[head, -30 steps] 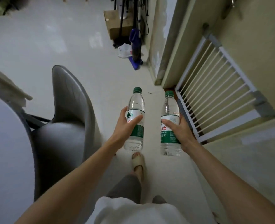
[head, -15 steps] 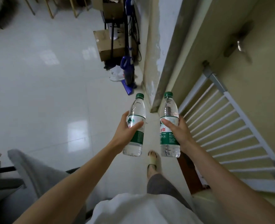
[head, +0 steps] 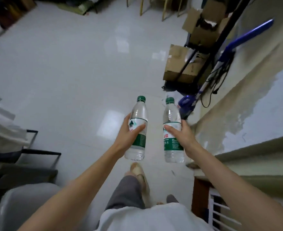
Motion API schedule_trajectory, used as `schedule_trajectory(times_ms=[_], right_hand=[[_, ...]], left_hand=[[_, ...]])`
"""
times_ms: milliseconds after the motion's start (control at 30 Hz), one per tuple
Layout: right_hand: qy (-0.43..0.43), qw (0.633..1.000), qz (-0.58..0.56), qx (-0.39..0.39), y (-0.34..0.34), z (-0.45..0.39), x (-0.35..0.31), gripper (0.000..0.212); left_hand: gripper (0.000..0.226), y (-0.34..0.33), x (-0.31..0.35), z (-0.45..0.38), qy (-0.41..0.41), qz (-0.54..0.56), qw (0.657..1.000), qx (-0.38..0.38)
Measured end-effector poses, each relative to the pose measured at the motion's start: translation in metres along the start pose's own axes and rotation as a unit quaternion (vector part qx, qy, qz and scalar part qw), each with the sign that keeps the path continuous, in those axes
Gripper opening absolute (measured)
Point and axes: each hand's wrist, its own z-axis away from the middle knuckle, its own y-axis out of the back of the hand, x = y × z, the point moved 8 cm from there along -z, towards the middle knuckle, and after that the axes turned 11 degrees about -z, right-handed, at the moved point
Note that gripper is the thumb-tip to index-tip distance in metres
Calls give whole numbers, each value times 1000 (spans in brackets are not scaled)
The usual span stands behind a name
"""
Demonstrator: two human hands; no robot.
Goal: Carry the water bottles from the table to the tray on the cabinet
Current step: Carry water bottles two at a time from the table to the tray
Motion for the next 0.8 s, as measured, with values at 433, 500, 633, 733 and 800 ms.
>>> schedule_trajectory(times_ms=[433,500,633,733,800], right_hand=[[13,996,33,-83,-211,-281,-193,46],[14,995,37,-96,-241,-326,-220,43],[16,989,56,-135,-308,-425,-269,43],[17,983,75,-166,-363,-500,-307,45],[8,979,94,-183,-402,-545,-334,46]], left_hand=[[59,164,112,-285,20,106,986,125],[58,185,128,-328,24,113,985,131],[55,233,159,-427,26,130,980,149],[55,276,185,-501,26,137,974,180],[58,307,201,-545,30,140,970,196]])
